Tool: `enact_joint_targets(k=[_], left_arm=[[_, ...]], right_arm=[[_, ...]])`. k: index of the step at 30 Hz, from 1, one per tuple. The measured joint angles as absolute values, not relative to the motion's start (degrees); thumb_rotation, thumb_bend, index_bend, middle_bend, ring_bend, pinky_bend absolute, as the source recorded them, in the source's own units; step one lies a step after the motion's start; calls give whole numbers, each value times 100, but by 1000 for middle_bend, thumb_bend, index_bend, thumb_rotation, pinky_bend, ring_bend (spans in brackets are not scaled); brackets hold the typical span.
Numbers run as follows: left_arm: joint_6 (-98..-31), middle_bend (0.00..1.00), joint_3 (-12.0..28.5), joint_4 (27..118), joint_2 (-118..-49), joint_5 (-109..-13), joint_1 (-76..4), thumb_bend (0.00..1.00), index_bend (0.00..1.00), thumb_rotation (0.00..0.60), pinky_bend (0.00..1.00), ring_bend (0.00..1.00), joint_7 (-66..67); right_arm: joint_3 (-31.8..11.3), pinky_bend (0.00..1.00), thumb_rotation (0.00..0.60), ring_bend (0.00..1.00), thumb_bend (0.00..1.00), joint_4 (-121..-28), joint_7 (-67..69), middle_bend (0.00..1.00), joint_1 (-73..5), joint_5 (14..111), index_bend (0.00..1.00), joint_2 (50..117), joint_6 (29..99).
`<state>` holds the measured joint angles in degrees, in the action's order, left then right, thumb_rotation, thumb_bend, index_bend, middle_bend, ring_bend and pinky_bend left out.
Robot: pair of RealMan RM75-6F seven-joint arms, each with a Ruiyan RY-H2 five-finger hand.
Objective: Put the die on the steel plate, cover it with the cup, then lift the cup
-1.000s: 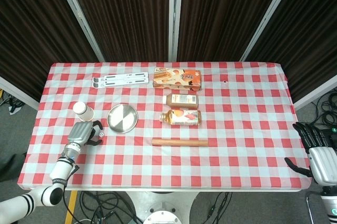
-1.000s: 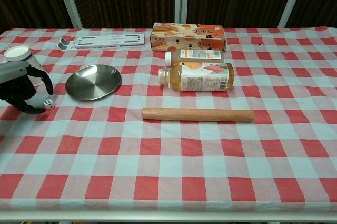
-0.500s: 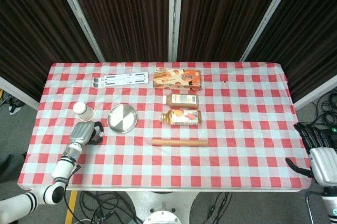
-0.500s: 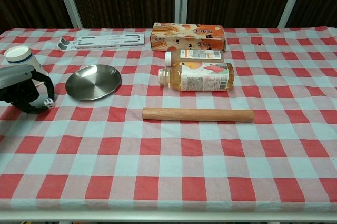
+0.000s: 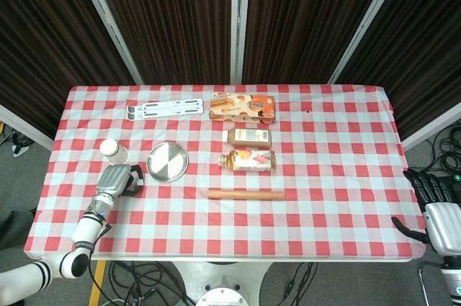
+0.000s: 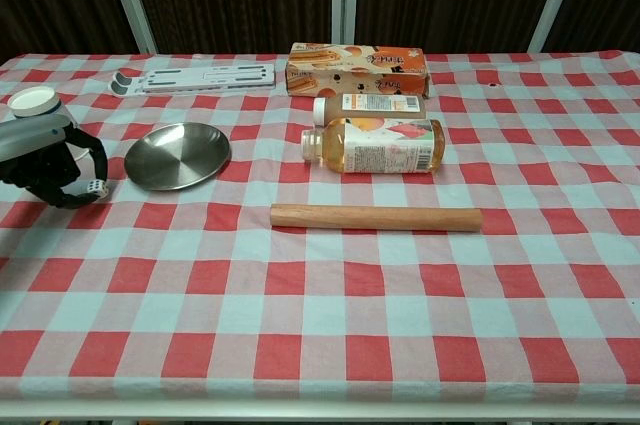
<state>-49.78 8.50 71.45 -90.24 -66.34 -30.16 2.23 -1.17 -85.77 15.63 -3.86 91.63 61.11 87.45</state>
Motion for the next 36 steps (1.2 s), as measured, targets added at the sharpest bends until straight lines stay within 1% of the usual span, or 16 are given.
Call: enact_joint_targets(k=[5, 7, 12, 15, 18, 20, 21, 23, 26, 29, 35, 36], left_arm=[[-5060, 928, 1026, 7507, -8925, -6757, -3212, 410, 566, 600, 905, 902, 250], [-4995, 921, 1109, 7455, -8973, -6662, -3358, 409, 520, 600, 905, 898, 415], [-4716, 899, 1242, 7107, -9213, -6161, -3674, 413, 452, 600, 902, 888, 870], [-4597, 875, 1277, 6889, -9371, -5767, -3832, 402, 373, 600, 898, 879, 1248], [-4554, 848, 1298, 6800, -9478, -5380, -3940, 365, 314, 600, 894, 866, 1586], [-4612, 809, 1301, 6833, -9495, -5279, -3951, 335, 261, 600, 891, 843, 1679], [-4662, 786, 1301, 6904, -9474, -5273, -3937, 324, 235, 600, 889, 824, 1679], [-4765, 741, 1302, 7077, -9400, -5307, -3885, 306, 215, 600, 889, 777, 1622], [-5074, 663, 1296, 7494, -9165, -5471, -3697, 281, 213, 600, 885, 690, 1400], [-5518, 627, 1273, 7877, -8860, -5736, -3380, 263, 221, 600, 860, 638, 992], [-6421, 581, 1225, 8177, -8384, -6191, -2637, 222, 312, 600, 820, 570, -82], [-6590, 557, 1229, 8142, -8352, -6235, -2494, 214, 323, 600, 792, 534, -276]], right_arm=[[-114, 0, 600, 0, 122, -8544, 1608, 72, -387, 9176, 0, 6119, 8750], [-112, 0, 600, 0, 122, -8517, 1642, 73, -375, 9168, 0, 6124, 8762], [-103, 0, 600, 0, 122, -8428, 1742, 72, -324, 9134, 0, 6147, 8804], [-101, 0, 600, 0, 122, -8388, 1790, 78, -303, 9110, 0, 6159, 8813], [-102, 0, 600, 0, 123, -8360, 1818, 89, -295, 9115, 0, 6170, 8829], [-106, 0, 600, 0, 123, -8348, 1824, 89, -297, 9126, 0, 6177, 8837], [-107, 0, 600, 0, 122, -8349, 1824, 89, -299, 9134, 0, 6178, 8839], [-109, 0, 600, 0, 122, -8351, 1819, 89, -306, 9161, 0, 6175, 8850], [-115, 0, 600, 0, 122, -8358, 1812, 89, -309, 9175, 0, 6165, 8870], [-130, 0, 600, 0, 123, -8381, 1822, 89, -299, 9168, 0, 6134, 8904], [-169, 0, 600, 0, 123, -8484, 1752, 89, -290, 9186, 0, 6044, 8982], [-167, 0, 600, 0, 123, -8509, 1741, 89, -296, 9194, 0, 6034, 8968]])
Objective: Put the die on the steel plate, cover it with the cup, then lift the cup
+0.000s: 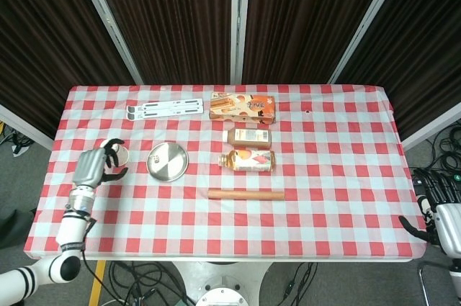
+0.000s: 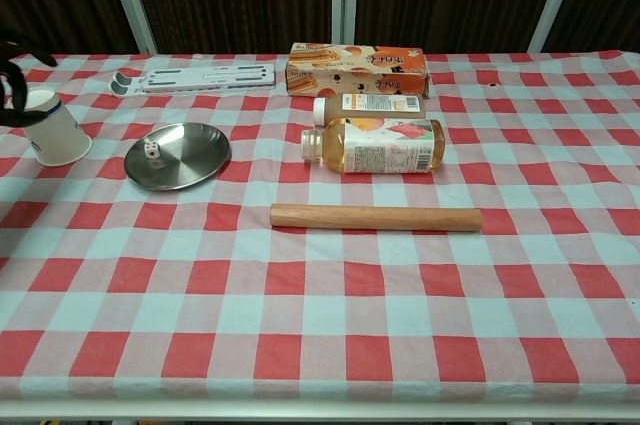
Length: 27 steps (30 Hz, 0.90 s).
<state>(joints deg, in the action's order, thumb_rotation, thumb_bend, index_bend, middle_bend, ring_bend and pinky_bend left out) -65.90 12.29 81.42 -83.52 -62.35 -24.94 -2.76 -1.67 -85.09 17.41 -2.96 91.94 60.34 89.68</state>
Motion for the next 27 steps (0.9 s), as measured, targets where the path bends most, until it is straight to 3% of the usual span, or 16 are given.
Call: enact_joint_targets(k=[2, 6, 8, 18, 27], left_arm=[[-6768, 465, 1269, 7984, -8371, -6258, -2336, 203, 331, 600, 678, 415, -596], [-6773, 244, 1372, 7388, -8594, -6213, -2282, 178, 302, 600, 338, 173, -1083], [-6585, 193, 1407, 7070, -8675, -6150, -2303, 166, 271, 600, 270, 128, -1278], [-5073, 186, 1689, 5699, -9173, -5967, -2673, 159, 261, 600, 259, 123, -2572], [-4576, 192, 1798, 4962, -9513, -6029, -2913, 159, 262, 600, 259, 123, -3016]], right_arm=[[-168, 0, 600, 0, 123, -8544, 1719, 89, -313, 9198, 0, 6022, 8944], [-165, 0, 600, 0, 123, -8564, 1687, 89, -335, 9221, 0, 6016, 8918], [-165, 0, 600, 0, 122, -8581, 1672, 89, -335, 9225, 0, 6008, 8921], [-160, 0, 600, 0, 123, -8681, 1567, 89, -310, 9160, 0, 6002, 8895], [-171, 0, 600, 0, 122, -8775, 1464, 89, -327, 9142, 0, 5995, 8850]])
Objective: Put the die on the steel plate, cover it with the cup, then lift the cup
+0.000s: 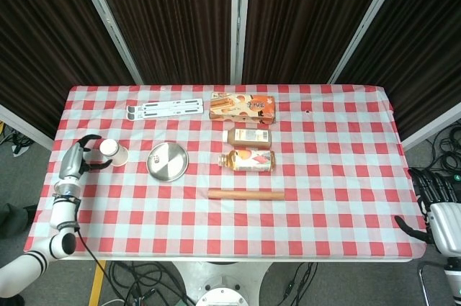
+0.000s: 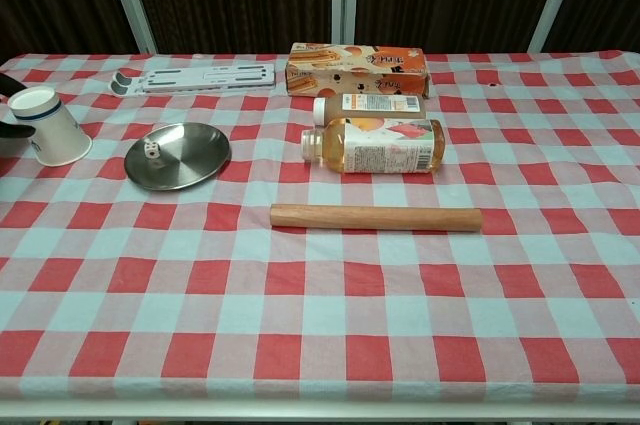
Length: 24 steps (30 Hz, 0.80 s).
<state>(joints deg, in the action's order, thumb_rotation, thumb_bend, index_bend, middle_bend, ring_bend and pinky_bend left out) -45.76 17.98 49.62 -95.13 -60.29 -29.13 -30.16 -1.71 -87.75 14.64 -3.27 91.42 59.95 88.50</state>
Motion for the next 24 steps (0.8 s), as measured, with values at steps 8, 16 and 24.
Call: enact_joint_targets(k=[8, 16, 24], left_arm=[[-4319, 213, 1839, 4853, -9580, -6243, -3028, 159, 271, 600, 260, 125, -3472], [-4379, 303, 1867, 4828, -9608, -6296, -3078, 197, 378, 600, 274, 169, -3384], [-4458, 469, 1895, 4841, -9623, -6151, -3074, 321, 538, 600, 344, 273, -2982]], right_arm=[[-169, 0, 600, 0, 123, -8791, 1437, 89, -308, 9113, 0, 6005, 8846], [-173, 0, 600, 0, 122, -8794, 1440, 89, -308, 9102, 0, 6004, 8832], [-171, 0, 600, 0, 123, -8757, 1483, 89, -322, 9124, 0, 6016, 8816]])
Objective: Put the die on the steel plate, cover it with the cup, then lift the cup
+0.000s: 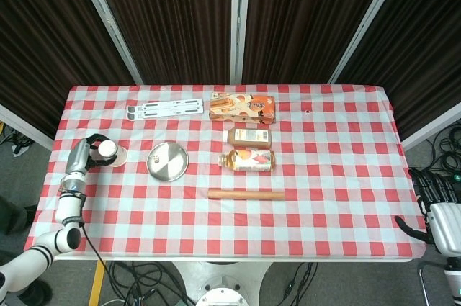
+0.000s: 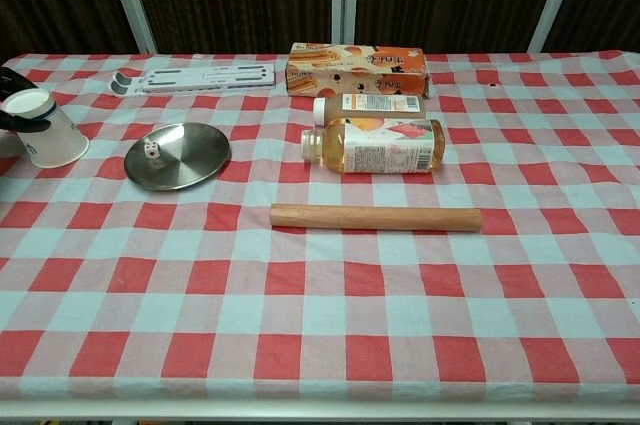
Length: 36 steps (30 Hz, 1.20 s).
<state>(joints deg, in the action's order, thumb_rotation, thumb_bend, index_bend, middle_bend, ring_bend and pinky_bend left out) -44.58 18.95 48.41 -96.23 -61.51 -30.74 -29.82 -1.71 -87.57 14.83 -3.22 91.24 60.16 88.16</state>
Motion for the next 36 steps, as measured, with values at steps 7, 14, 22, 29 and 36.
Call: enact_joint_targets(k=[7, 14, 22, 29, 36], left_arm=[[-4737, 480, 1895, 5624, -9406, -6353, -3066, 320, 538, 600, 344, 277, -2863], [-4806, 479, 1896, 6550, -9220, -6568, -3313, 324, 536, 600, 344, 277, -2507], [-4686, 478, 1834, 6360, -9567, -6408, -3639, 325, 536, 600, 344, 277, -1942], [-4652, 478, 1813, 6122, -9714, -6236, -3683, 325, 536, 600, 344, 277, -1822], [-4571, 476, 1757, 6074, -9847, -6265, -3758, 325, 535, 600, 344, 277, -1823]], right_arm=[[-171, 0, 600, 0, 122, -8687, 1554, 89, -319, 9133, 0, 6025, 8832], [-174, 0, 600, 0, 123, -8614, 1629, 89, -345, 9104, 0, 6053, 8767], [-179, 0, 600, 0, 122, -8558, 1693, 89, -353, 9071, 0, 6052, 8735], [-179, 0, 600, 0, 123, -8497, 1756, 89, -371, 9066, 0, 6074, 8703], [-171, 0, 600, 0, 123, -8457, 1791, 89, -386, 9067, 0, 6080, 8672]])
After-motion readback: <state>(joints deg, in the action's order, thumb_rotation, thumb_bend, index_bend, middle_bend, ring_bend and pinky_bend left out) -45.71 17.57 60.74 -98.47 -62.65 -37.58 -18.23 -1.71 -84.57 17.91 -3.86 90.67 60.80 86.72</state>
